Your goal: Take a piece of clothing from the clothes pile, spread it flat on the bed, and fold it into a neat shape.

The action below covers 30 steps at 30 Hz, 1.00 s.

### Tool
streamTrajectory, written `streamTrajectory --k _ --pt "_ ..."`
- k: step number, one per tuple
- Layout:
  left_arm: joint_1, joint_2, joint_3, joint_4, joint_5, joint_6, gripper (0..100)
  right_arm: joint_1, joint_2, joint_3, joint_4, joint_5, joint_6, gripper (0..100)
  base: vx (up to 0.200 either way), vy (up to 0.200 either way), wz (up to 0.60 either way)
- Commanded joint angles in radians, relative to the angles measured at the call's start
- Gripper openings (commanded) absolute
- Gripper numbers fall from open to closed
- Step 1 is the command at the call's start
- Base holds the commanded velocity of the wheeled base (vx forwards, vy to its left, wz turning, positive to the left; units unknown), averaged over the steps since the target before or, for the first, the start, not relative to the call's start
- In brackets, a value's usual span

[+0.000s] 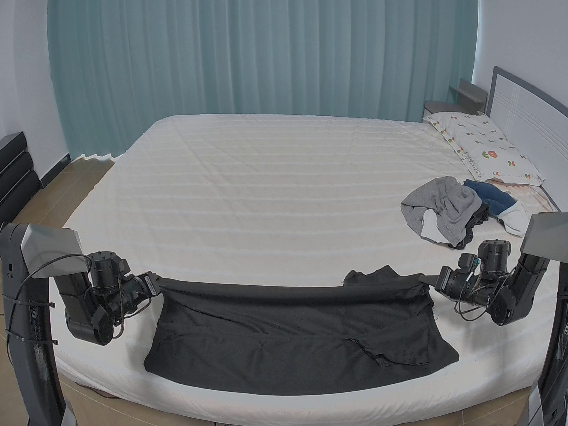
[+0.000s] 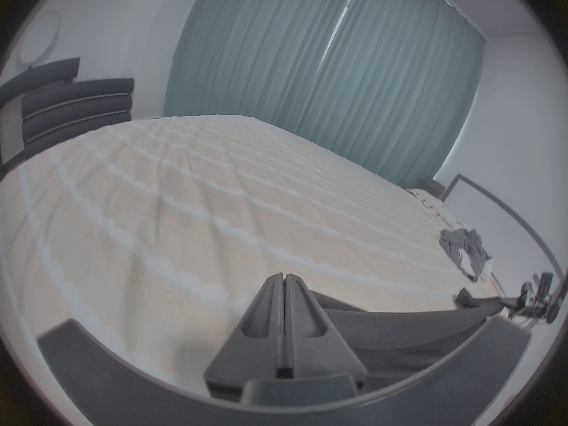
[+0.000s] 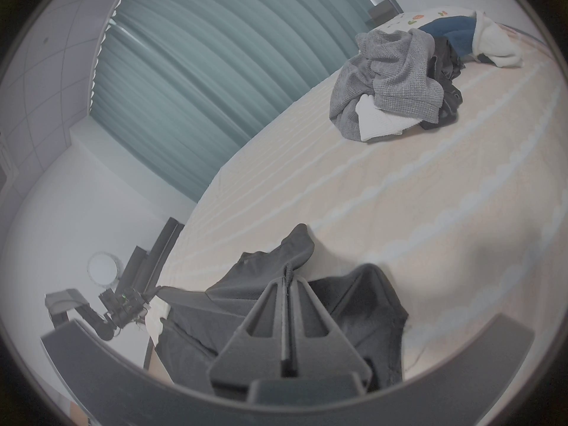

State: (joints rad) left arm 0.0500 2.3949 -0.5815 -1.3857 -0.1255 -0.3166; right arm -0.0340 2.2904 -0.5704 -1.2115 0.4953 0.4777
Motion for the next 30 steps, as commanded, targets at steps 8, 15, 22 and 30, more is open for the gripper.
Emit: streamTrajectory --k 8,15,22,30 --pt "0.001 0.095 0.261 -0.176 0.0 0.252 0 -0.018 0.035 0.202 -0.059 0.014 -0.192 0 0.0 0.0 0.0" --pt "-0.004 0.144 0.282 -0.176 0.006 0.298 0 -0.018 0.096 0.224 -0.12 0.009 -0.229 0 0.0 0.0 0.0" --pt "-0.004 0.142 0.282 -0.176 0.007 0.298 0 -0.018 0.123 0.245 -0.175 0.006 -0.228 0 0.0 0.0 0.0" --pt "-0.002 0.129 0.281 -0.176 0.012 0.284 0 -0.046 0.113 0.253 -0.227 0.006 -0.218 0 0.0 0.0 0.0"
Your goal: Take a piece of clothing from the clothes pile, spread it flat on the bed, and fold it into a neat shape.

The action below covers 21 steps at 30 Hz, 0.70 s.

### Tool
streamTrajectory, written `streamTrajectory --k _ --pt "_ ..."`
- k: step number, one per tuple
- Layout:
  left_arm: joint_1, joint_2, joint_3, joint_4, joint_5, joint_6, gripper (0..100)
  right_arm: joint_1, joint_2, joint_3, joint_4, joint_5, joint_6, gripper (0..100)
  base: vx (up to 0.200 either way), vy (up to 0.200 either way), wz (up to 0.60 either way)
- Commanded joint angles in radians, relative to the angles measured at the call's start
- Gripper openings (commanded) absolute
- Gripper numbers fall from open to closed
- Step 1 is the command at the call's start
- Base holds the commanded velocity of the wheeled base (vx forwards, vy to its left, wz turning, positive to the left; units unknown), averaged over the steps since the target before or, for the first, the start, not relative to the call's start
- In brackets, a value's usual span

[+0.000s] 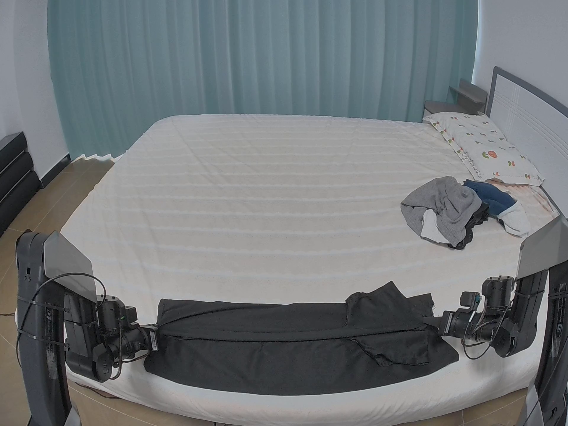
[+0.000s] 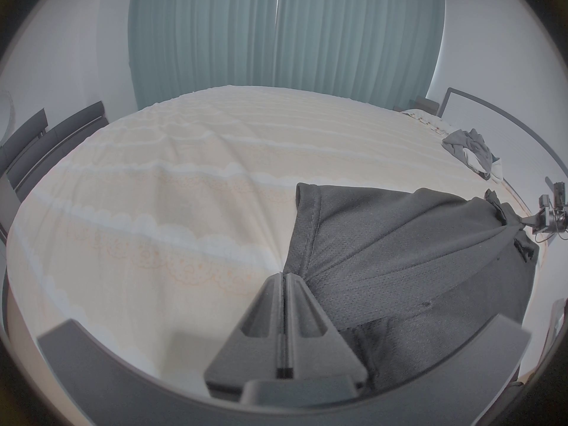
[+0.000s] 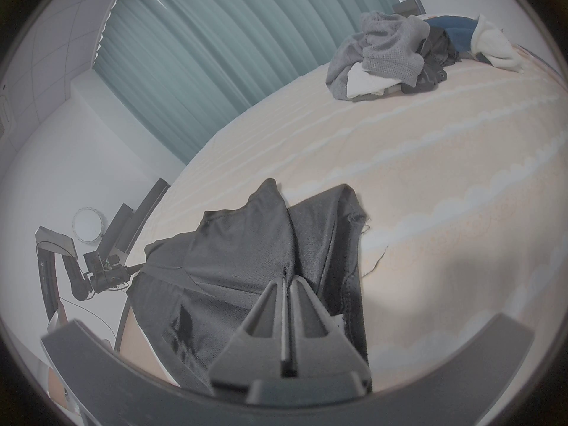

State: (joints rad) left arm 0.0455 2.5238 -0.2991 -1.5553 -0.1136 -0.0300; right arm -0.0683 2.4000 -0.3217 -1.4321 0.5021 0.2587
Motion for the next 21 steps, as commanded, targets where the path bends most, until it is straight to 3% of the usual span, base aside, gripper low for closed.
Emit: streamTrajectory --k 1,13,14,15,16,21 --pt "0.002 0.0 -0.002 -0.006 0.0 -0.004 0 -0.011 0.004 0.006 -0.008 0.001 0.001 0 0.0 0.0 0.0" --pt "-0.019 -0.027 -0.008 -0.006 0.002 -0.042 0 -0.022 0.016 0.006 -0.011 0.001 0.001 0 0.0 0.0 0.0" --pt "-0.023 -0.027 -0.005 -0.006 0.002 -0.042 100 -0.022 0.018 0.004 -0.011 0.001 0.001 0 0.0 0.0 0.0" --pt "-0.026 -0.027 -0.003 -0.006 0.002 -0.044 100 -0.022 0.019 0.001 -0.011 0.003 0.002 0 0.0 0.0 0.0" --pt "-0.026 -0.028 -0.002 -0.006 0.002 -0.045 100 -0.024 0.019 -0.002 -0.011 0.003 0.004 100 0.0 0.0 0.0" --pt "-0.024 -0.065 0.0 -0.006 0.002 -0.085 100 -0.033 -0.01 -0.008 -0.014 0.007 0.025 100 0.0 0.0 0.0"
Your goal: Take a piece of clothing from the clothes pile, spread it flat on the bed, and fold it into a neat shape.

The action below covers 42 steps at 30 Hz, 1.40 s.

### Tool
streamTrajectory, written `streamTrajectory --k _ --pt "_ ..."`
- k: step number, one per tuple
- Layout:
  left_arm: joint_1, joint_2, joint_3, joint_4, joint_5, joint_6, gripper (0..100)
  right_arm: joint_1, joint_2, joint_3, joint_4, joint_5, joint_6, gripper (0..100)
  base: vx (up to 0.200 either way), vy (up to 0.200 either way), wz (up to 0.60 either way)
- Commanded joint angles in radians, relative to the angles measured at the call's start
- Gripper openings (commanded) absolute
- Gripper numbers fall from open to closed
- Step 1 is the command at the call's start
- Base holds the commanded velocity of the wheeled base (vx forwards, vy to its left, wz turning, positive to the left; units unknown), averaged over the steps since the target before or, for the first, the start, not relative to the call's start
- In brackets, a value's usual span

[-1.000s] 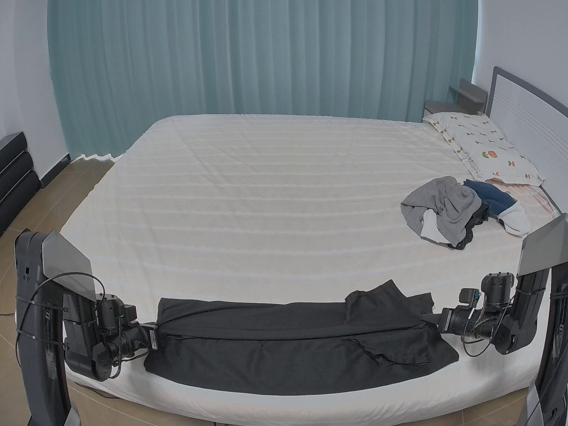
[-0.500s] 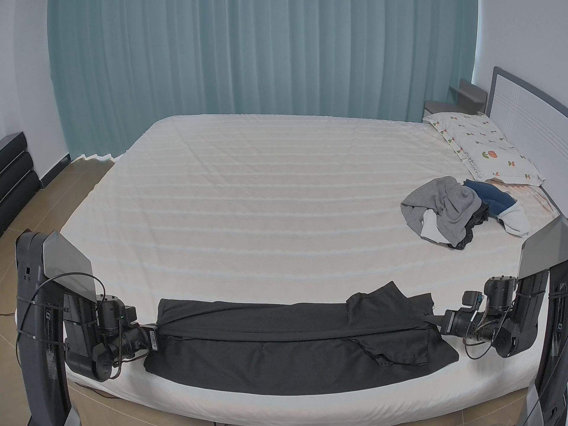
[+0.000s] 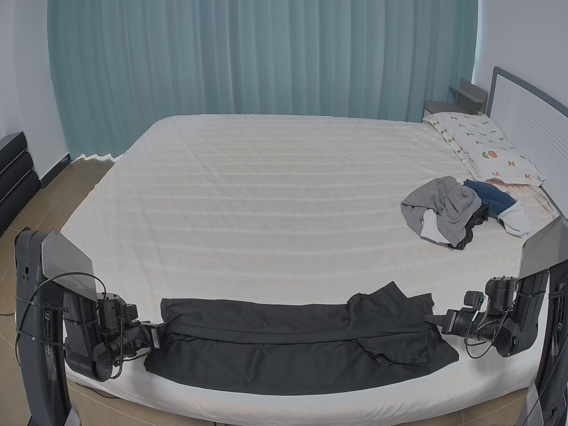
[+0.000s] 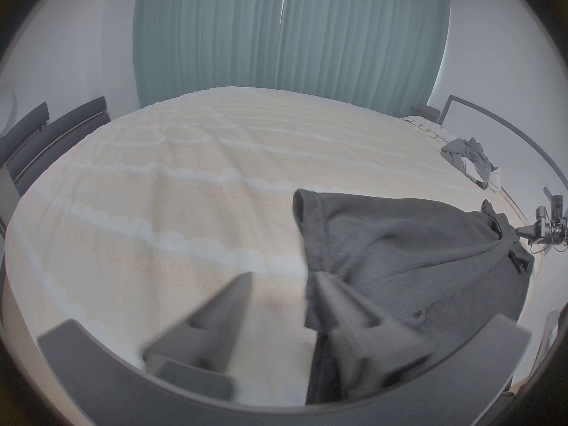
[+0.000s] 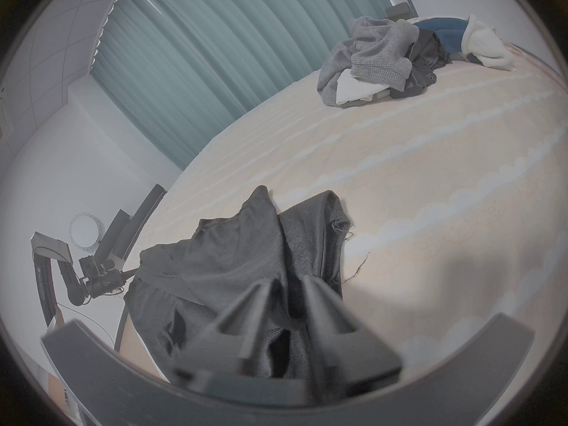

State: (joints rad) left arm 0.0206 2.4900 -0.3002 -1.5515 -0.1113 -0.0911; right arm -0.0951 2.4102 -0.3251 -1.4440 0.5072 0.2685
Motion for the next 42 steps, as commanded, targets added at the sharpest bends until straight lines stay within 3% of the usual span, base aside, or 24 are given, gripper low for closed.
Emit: streamTrajectory --k 1,5,14,18,21,26,27,33,42 --pt "0.001 -0.045 0.001 -0.01 0.001 -0.045 100 -0.006 -0.037 -0.009 -0.003 0.002 0.035 100 0.0 0.0 0.0" --pt "0.009 -0.122 0.0 -0.01 -0.002 -0.153 100 -0.011 -0.117 -0.043 0.011 -0.001 0.161 100 0.0 0.0 0.0" --pt "0.044 -0.168 -0.06 -0.01 -0.007 -0.272 100 -0.002 -0.122 -0.078 0.03 -0.01 0.285 100 0.0 0.0 0.0" --pt "0.025 -0.166 -0.151 0.002 -0.005 -0.407 100 -0.002 -0.12 -0.106 0.031 -0.01 0.413 100 0.0 0.0 0.0" --pt "-0.016 -0.164 -0.191 0.087 -0.015 -0.463 100 0.0 -0.109 -0.107 0.031 -0.01 0.483 100 0.0 0.0 0.0" --pt "-0.044 -0.16 -0.252 0.215 -0.021 -0.518 100 0.0 -0.083 -0.109 0.031 -0.01 0.498 100 0.0 0.0 0.0" --pt "-0.053 -0.145 -0.29 0.3 -0.021 -0.535 100 0.0 -0.074 -0.109 0.031 -0.009 0.503 100 0.0 0.0 0.0" --pt "-0.082 -0.122 -0.336 0.409 -0.021 -0.538 100 0.025 -0.056 -0.103 0.03 -0.01 0.505 100 0.0 0.0 0.0" --pt "-0.088 -0.118 -0.346 0.426 -0.016 -0.538 100 0.025 -0.054 -0.094 0.025 -0.013 0.505 100 0.0 0.0 0.0"
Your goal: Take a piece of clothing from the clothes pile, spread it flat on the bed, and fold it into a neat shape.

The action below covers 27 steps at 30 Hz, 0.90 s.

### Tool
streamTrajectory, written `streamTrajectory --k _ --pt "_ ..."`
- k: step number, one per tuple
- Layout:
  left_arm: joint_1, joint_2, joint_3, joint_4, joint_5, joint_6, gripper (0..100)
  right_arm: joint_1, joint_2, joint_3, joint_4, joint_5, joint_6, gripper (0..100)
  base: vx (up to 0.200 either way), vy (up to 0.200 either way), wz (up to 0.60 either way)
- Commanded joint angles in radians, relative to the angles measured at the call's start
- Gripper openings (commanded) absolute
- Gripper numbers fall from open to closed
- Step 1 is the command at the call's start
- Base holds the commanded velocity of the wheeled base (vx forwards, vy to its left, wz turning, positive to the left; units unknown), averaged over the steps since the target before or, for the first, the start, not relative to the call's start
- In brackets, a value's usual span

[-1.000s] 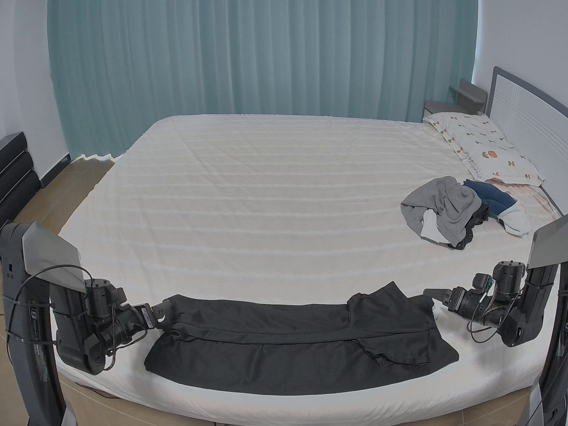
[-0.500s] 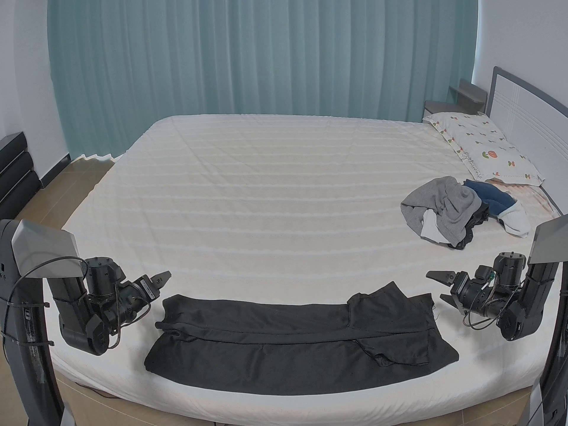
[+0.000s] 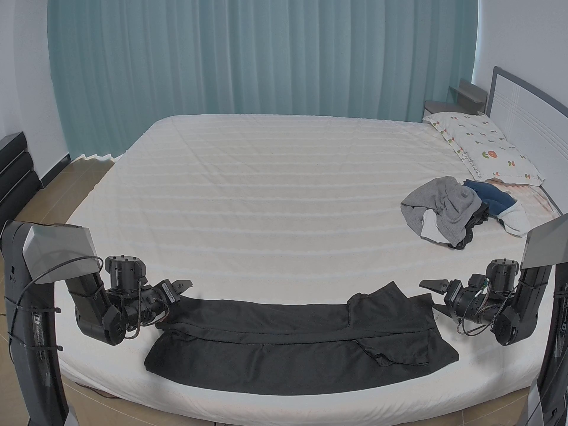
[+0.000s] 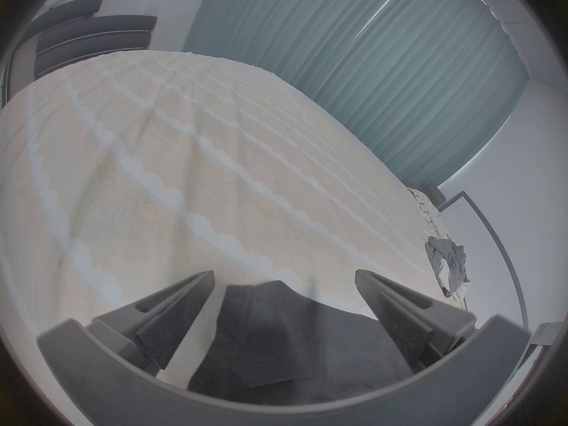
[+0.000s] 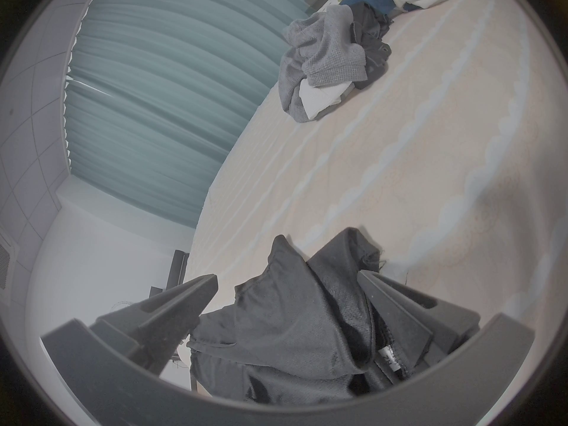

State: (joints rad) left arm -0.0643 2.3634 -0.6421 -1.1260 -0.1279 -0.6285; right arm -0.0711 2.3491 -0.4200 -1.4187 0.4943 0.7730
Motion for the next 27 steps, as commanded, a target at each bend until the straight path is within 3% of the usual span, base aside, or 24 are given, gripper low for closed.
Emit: streamTrajectory --k 1,2,9,15,25,27 --pt "-0.003 0.01 -0.005 0.0 0.001 0.0 100 -0.006 0.006 0.0 -0.005 -0.017 0.0 100 0.0 0.0 0.0" --pt "-0.003 0.01 -0.005 0.0 0.001 0.0 0 -0.006 0.006 0.0 -0.006 -0.023 0.0 100 0.0 0.0 0.0" --pt "0.003 0.01 0.009 -0.006 0.019 -0.002 0 0.007 0.007 0.0 -0.005 -0.056 0.0 100 0.0 0.0 0.0" --pt "0.014 0.019 -0.004 -0.008 0.08 -0.045 0 0.017 0.019 -0.01 -0.006 -0.063 0.0 100 0.0 0.0 0.0" --pt "0.031 0.03 -0.004 -0.011 0.088 -0.053 0 0.034 0.064 -0.062 -0.009 -0.085 0.0 100 0.0 0.0 0.0" --pt "0.031 0.033 -0.004 -0.011 0.09 -0.053 0 0.036 0.093 -0.103 0.001 -0.125 -0.001 100 0.0 0.0 0.0"
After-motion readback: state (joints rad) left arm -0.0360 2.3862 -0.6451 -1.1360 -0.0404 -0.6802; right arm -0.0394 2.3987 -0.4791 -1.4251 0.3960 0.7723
